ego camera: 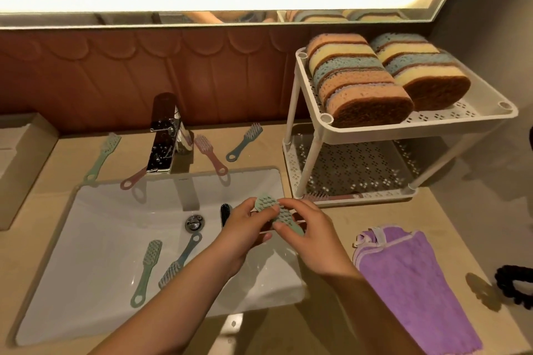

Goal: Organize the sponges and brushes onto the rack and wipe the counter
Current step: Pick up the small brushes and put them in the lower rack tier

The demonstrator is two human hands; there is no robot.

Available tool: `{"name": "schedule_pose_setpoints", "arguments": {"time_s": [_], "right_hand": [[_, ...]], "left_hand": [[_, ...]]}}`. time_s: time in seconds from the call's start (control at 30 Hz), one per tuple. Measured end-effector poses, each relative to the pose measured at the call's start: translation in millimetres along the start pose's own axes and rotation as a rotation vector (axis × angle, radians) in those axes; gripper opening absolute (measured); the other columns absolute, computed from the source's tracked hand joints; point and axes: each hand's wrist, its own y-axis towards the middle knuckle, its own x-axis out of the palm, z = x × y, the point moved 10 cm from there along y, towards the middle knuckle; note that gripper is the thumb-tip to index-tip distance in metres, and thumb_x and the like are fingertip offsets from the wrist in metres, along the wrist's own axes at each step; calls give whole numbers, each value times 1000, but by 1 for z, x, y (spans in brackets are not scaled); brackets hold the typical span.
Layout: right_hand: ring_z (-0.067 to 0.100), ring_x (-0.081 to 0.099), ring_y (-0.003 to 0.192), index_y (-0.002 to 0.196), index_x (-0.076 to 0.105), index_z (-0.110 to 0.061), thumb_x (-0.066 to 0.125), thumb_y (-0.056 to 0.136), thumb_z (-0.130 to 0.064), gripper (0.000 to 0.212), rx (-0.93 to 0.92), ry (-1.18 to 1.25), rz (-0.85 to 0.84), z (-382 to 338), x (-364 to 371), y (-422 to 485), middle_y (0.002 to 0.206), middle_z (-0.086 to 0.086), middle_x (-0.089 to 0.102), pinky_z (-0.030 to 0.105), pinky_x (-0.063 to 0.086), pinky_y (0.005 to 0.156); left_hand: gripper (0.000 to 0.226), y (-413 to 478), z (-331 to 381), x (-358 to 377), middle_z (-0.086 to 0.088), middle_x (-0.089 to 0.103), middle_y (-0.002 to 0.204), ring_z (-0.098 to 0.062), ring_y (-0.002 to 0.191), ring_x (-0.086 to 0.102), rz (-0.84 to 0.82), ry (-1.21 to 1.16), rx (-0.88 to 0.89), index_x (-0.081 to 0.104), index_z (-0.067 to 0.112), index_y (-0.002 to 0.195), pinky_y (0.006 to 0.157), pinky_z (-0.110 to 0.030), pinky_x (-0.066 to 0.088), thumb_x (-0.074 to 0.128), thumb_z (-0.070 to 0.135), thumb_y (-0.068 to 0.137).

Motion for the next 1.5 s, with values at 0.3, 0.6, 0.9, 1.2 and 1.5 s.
{"name": "schedule_pose_setpoints", "arguments": {"time_s": [0.3, 0.6, 0.9, 1.2, 1.5], "right_hand": [[9, 56, 95, 115, 66, -15, 66, 85, -16, 29, -3, -180, 153, 27, -56, 11, 102, -5, 57, 15, 41, 82], [26, 60, 103, 119, 63, -18, 63, 87, -27, 33, 201, -516, 5, 81, -91, 71, 112, 8, 66, 38, 50, 88], [29, 52, 114, 118, 61, -24, 51, 92, -24, 28, 212, -635, -248, 112, -49, 124, 128, 8, 56, 39, 43, 99], [29, 51, 120, 113, 68, -22, 60, 88, -18, 27, 246, -490, -213, 143, -38, 126, 131, 9, 57, 36, 40, 103], [29, 42, 126, 126, 58, -23, 56, 89, -11, 40, 258, -507, -189, 145, -46, 114, 138, 9, 46, 34, 36, 107]], "left_hand": [[12, 17, 17, 29, 0, 64, 99, -14, 97, 58, -13, 185, 32, 62, 19, 98, 74, -24, 44, 53, 27, 93], [35, 50, 73, 72, -2, 60, 122, -20, 113, 55, 21, 759, 461, 51, 21, 125, 96, -37, 47, 58, 26, 90], [23, 54, 86, 71, -3, 68, 100, -26, 85, 64, 138, 1138, 626, 55, 24, 115, 72, -42, 53, 47, 34, 95], [20, 60, 84, 68, 1, 70, 99, -25, 74, 68, 136, 1127, 621, 58, 26, 110, 72, -42, 53, 49, 35, 94], [22, 63, 82, 66, 2, 69, 102, -25, 74, 68, 142, 1111, 600, 58, 30, 112, 73, -42, 54, 50, 37, 94]]}}
